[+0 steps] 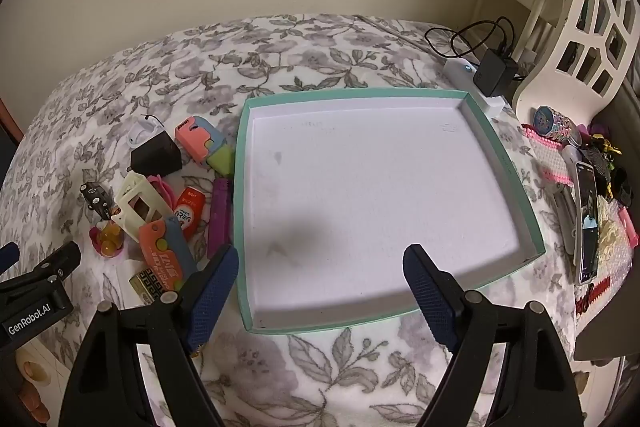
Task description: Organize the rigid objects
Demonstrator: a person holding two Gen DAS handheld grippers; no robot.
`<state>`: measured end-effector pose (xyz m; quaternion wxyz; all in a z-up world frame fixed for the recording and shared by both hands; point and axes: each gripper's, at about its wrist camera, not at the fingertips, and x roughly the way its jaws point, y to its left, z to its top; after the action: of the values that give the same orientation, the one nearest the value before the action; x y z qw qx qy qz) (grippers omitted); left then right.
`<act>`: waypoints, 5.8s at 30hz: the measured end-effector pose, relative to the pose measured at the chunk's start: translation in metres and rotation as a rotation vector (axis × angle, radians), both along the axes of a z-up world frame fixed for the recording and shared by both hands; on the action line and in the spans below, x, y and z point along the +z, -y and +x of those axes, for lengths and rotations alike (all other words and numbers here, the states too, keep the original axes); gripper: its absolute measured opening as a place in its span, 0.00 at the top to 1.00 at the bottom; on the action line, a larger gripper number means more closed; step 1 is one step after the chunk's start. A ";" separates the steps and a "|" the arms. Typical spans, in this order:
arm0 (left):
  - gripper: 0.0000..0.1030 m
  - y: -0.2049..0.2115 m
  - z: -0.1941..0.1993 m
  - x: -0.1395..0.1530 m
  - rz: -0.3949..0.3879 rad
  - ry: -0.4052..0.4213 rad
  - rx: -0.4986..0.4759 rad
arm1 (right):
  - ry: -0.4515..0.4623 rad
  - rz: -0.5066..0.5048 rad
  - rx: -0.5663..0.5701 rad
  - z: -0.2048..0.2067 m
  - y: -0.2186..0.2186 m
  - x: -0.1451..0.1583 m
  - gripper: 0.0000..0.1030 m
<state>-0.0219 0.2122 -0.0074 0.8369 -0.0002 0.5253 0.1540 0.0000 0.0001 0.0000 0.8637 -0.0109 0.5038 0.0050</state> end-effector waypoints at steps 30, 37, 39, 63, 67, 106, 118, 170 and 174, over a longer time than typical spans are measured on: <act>0.00 -0.002 0.001 0.000 -0.010 -0.002 0.001 | -0.004 -0.003 0.001 0.000 0.000 0.000 0.17; 0.00 -0.002 0.001 -0.001 -0.012 -0.004 0.002 | -0.005 -0.004 0.001 0.000 0.000 0.000 0.17; 0.00 -0.002 0.001 -0.001 -0.013 -0.003 0.001 | -0.004 -0.004 0.001 0.000 0.000 0.000 0.17; 0.00 -0.004 0.002 -0.002 -0.020 -0.009 0.003 | -0.007 -0.005 0.001 0.000 0.000 0.000 0.17; 0.00 -0.004 0.002 -0.002 -0.021 -0.010 0.003 | -0.007 -0.005 0.001 0.000 0.000 0.000 0.17; 0.01 -0.045 0.011 -0.044 -0.341 -0.123 0.204 | -0.169 0.112 0.334 -0.020 -0.084 -0.045 0.36; 0.13 -0.032 0.016 -0.047 -0.408 -0.131 0.148 | -0.222 0.121 0.339 -0.013 -0.083 -0.063 0.65; 0.55 0.003 0.027 -0.053 -0.483 -0.136 0.028 | -0.244 0.148 0.340 -0.021 -0.088 -0.059 0.79; 0.55 0.001 0.024 -0.035 -0.480 -0.081 0.011 | -0.176 0.169 0.322 -0.020 -0.079 -0.039 0.79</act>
<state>0.0023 0.2111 -0.0425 0.7903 -0.1958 0.5799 0.0292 -0.0202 0.0792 -0.0394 0.8021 -0.0186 0.5671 0.1862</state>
